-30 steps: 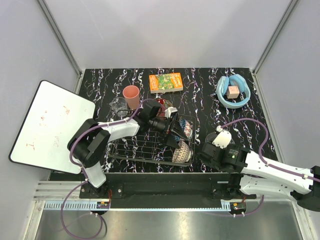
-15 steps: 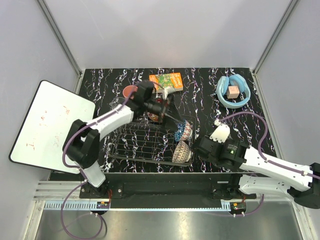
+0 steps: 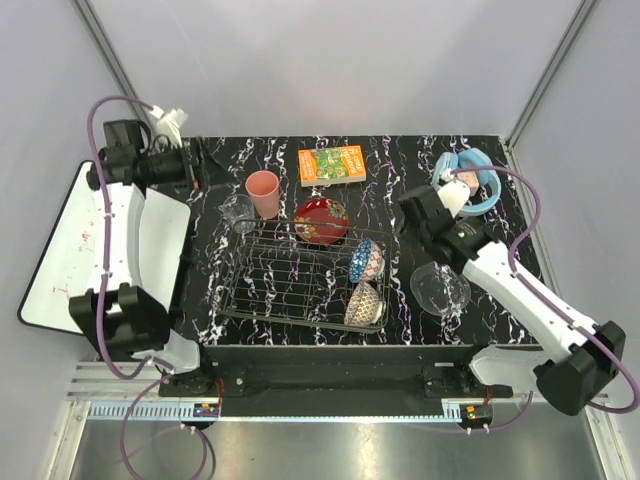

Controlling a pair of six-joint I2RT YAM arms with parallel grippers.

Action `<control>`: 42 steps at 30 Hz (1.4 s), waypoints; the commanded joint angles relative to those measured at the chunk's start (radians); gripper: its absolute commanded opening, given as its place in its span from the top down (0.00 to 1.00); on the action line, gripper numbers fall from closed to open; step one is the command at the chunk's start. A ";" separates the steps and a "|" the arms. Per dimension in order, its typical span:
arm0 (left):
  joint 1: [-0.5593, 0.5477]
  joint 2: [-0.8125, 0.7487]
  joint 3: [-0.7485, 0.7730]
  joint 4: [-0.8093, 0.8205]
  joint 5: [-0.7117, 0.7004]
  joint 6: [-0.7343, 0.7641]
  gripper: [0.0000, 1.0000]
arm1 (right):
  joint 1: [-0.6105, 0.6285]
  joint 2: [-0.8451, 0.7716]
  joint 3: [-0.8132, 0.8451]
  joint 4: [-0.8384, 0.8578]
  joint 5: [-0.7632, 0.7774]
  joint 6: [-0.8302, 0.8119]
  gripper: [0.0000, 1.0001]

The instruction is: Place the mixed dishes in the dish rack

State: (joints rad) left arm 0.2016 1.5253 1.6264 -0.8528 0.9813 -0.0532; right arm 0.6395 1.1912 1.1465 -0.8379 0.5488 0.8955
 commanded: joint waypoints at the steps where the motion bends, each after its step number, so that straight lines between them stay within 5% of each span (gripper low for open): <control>1: -0.022 -0.100 -0.167 -0.175 -0.412 0.328 0.01 | -0.107 0.051 0.052 0.144 -0.169 -0.148 0.38; 10: -0.011 -0.126 -0.348 -0.080 -0.420 0.277 0.01 | -0.276 0.249 0.091 0.356 -0.519 -0.220 0.38; 19: -0.054 -0.134 -0.530 0.015 -0.378 0.311 0.01 | -0.322 0.707 0.455 0.365 -0.838 -0.314 0.37; 42: -0.117 -0.123 -0.596 0.024 -0.319 0.311 0.01 | -0.348 1.114 0.644 0.364 -1.050 -0.351 0.37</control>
State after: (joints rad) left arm 0.0929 1.4220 1.0363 -0.8612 0.6186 0.2401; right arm 0.2951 2.2803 1.7370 -0.4820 -0.4412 0.5636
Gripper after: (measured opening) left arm 0.988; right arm 0.632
